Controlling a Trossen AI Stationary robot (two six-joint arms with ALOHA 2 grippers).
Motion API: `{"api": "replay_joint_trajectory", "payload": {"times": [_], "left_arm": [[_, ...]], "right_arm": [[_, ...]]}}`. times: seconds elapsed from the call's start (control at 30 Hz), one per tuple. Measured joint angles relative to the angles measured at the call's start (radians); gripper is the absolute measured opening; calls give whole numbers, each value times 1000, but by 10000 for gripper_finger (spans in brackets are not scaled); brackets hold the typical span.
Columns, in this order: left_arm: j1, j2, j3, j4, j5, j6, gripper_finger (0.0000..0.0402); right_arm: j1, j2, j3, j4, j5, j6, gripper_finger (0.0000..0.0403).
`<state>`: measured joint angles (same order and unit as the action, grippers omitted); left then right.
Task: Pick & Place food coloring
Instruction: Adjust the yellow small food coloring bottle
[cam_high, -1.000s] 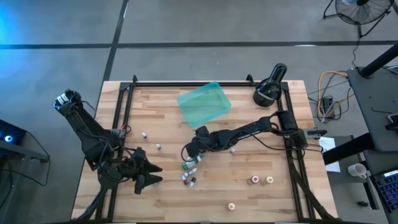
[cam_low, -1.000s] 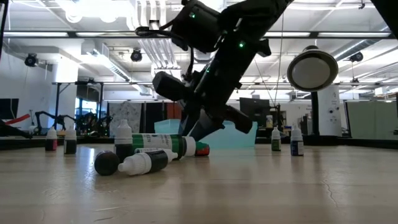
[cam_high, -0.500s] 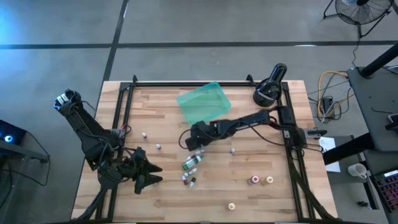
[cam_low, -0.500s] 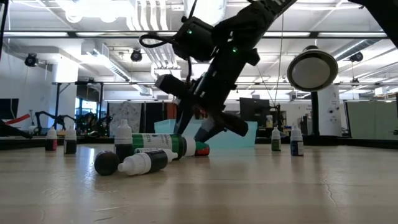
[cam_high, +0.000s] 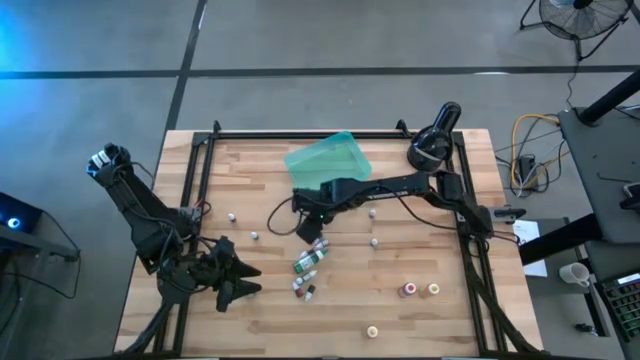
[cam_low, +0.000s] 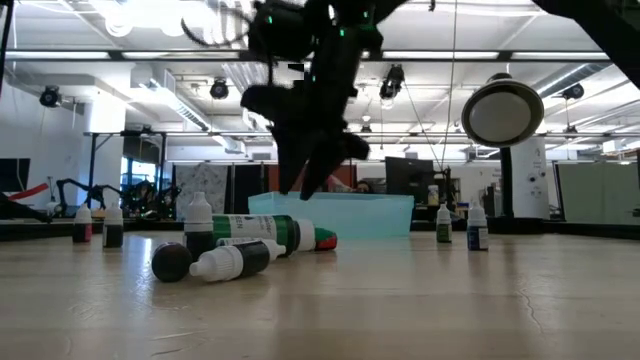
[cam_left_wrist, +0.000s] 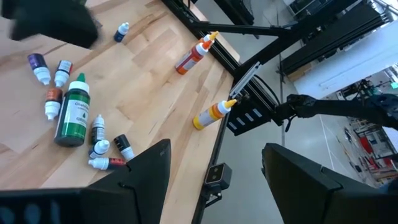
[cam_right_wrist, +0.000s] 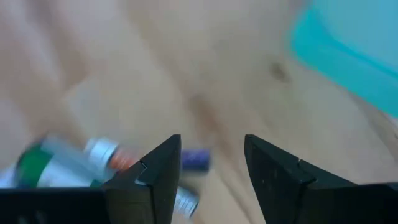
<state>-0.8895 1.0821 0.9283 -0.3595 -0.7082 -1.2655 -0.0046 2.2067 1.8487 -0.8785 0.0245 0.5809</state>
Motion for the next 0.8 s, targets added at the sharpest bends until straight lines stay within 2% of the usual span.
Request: {"api": "replay_joint_trajectory", "payload": {"times": [0.07, 0.13, 0.17, 0.23, 0.33, 0.4, 0.57, 0.67, 0.8], "left_arm": [[0, 0, 0, 3, 0, -1, 225], [0, 0, 0, 4, 0, -8, 225], [0, 0, 0, 5, 0, -10, 225], [0, 0, 0, 8, 0, -11, 225], [0, 0, 0, 11, 0, -11, 225], [0, 0, 0, 12, 0, -11, 225], [0, 0, 0, 16, 0, -14, 225], [0, 0, 0, 16, 0, -18, 225], [0, 0, 0, 17, 0, -18, 225]], "right_arm": [[13, 23, 58, -93, -25, 10, 171], [13, 51, 114, -197, -105, 88, 171], [10, 66, 135, -221, -133, 67, 171], [11, 81, 176, -218, -128, -105, 171], [63, 88, 219, -237, -25, -609, 171], [105, 99, 234, -245, 66, -835, 171], [146, 130, 251, -187, 256, -1003, 171], [157, 139, 257, -180, 273, -1061, 170], [163, 143, 241, -181, 266, -1059, 163]]}}
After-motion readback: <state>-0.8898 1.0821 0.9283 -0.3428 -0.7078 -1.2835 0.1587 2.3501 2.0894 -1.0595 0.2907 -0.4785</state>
